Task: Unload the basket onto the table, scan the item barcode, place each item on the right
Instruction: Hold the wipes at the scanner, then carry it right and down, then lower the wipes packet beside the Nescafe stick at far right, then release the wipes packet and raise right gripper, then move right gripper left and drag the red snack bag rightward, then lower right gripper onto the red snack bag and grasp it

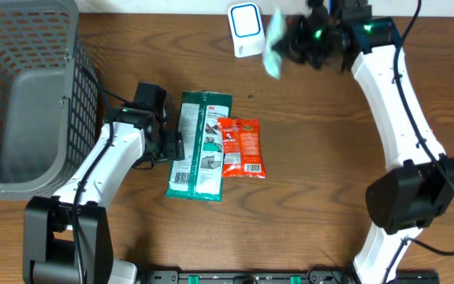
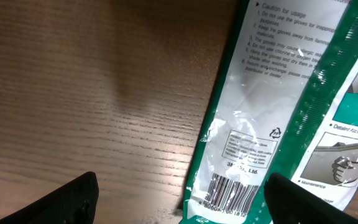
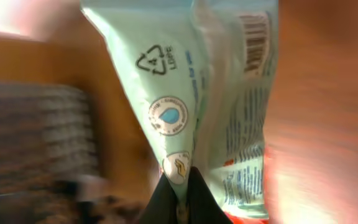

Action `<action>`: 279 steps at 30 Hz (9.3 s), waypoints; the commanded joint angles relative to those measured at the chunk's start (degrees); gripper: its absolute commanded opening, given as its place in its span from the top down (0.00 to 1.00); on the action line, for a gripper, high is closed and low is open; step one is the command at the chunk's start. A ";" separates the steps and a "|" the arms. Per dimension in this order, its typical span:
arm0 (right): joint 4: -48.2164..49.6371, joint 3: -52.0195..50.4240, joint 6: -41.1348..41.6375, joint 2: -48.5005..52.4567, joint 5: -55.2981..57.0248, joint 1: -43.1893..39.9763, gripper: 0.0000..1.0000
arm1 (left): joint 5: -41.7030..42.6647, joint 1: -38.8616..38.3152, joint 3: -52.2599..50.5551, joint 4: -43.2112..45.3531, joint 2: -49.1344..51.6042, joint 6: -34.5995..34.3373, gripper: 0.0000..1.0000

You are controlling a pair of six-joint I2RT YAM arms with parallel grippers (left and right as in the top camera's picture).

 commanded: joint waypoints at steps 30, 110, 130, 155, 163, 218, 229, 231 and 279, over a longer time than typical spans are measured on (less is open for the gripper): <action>-15.87 -26.67 -15.54 -0.61 40.13 -0.87 0.99 | -0.52 0.02 0.24 -0.13 -0.07 -0.15 0.14; 14.82 -40.48 -22.23 -0.72 39.91 -14.53 0.87 | -0.52 0.02 0.24 -0.13 -0.07 -0.13 0.13; 14.91 -41.81 -22.23 -0.72 34.86 -19.17 0.85 | -0.52 0.02 0.24 -0.13 -0.07 -0.13 0.14; 23.98 -41.81 -21.97 -0.72 -7.82 -2.25 0.61 | -0.50 0.02 0.24 -0.13 -0.07 -0.13 0.14; 28.09 -40.33 -19.21 -1.36 2.71 8.52 0.59 | -0.52 0.02 0.24 -0.13 -0.07 -0.13 0.14; 5.60 -33.16 -11.28 0.17 42.38 13.07 0.99 | -0.52 0.02 0.24 -0.13 -0.07 -0.15 0.14; 0.70 -32.63 -13.14 -12.09 17.40 14.58 0.99 | -0.50 0.02 0.24 -0.13 -0.07 -0.15 0.14; 0.02 -33.62 -13.18 -11.65 17.73 15.98 0.99 | -0.50 0.02 0.24 -0.13 -0.07 -0.15 0.14; 26.16 -55.01 -12.96 -10.95 26.49 30.56 0.93 | -0.50 0.02 0.24 -0.13 -0.07 -0.13 0.14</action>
